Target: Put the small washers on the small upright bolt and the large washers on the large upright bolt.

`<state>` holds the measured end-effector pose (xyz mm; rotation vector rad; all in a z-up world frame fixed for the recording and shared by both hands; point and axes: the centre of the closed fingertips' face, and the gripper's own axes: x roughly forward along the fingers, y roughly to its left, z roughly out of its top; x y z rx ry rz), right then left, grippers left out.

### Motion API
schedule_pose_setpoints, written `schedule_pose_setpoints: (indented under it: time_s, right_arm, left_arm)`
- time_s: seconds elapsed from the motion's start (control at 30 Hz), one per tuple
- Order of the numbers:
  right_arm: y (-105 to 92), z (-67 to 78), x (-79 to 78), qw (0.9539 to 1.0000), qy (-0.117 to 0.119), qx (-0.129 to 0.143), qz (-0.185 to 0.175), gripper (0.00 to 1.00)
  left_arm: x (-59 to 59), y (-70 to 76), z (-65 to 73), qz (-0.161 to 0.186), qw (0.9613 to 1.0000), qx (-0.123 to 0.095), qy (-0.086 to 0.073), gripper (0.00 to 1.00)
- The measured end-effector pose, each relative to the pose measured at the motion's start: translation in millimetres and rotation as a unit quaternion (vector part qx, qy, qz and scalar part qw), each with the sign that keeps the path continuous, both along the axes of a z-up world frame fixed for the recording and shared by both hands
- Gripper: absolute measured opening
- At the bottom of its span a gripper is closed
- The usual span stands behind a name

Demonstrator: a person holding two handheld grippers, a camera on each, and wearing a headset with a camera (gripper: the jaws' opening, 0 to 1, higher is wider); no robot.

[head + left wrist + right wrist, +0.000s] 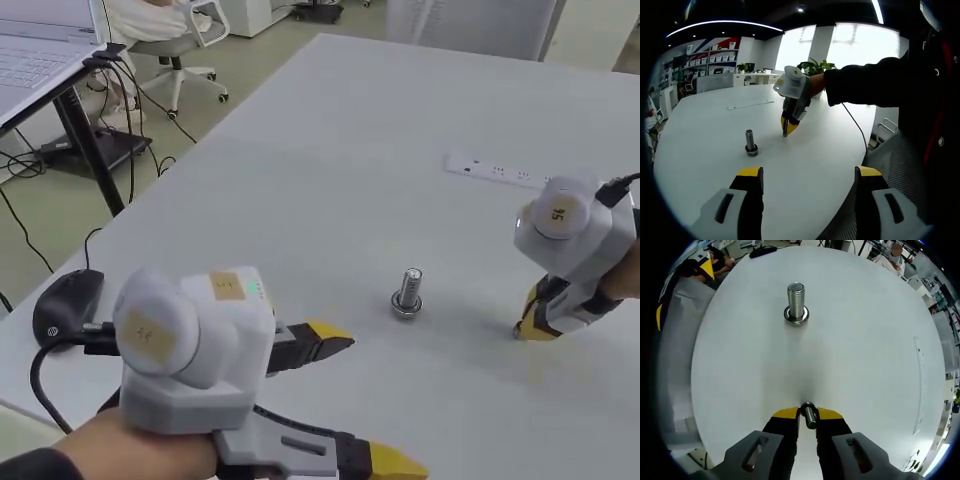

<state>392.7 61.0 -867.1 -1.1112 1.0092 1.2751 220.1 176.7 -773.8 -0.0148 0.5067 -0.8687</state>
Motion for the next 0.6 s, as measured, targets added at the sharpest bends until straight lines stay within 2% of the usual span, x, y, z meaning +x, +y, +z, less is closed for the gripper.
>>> schedule_pose_setpoints:
  time_s: [0.33,0.6]
  right_arm:
    - [-0.8,-0.5,1.7,1.0,-0.002,-0.001,-0.003,0.15]
    - [-0.9,-1.0,1.7,0.9997,0.005,0.011,-0.023,0.22]
  left_arm:
    - [0.2,0.9,0.0,0.0,1.0,0.0,0.0,0.74]
    - [0.7,0.5,-0.9,0.0,1.0,0.0,0.001,0.74]
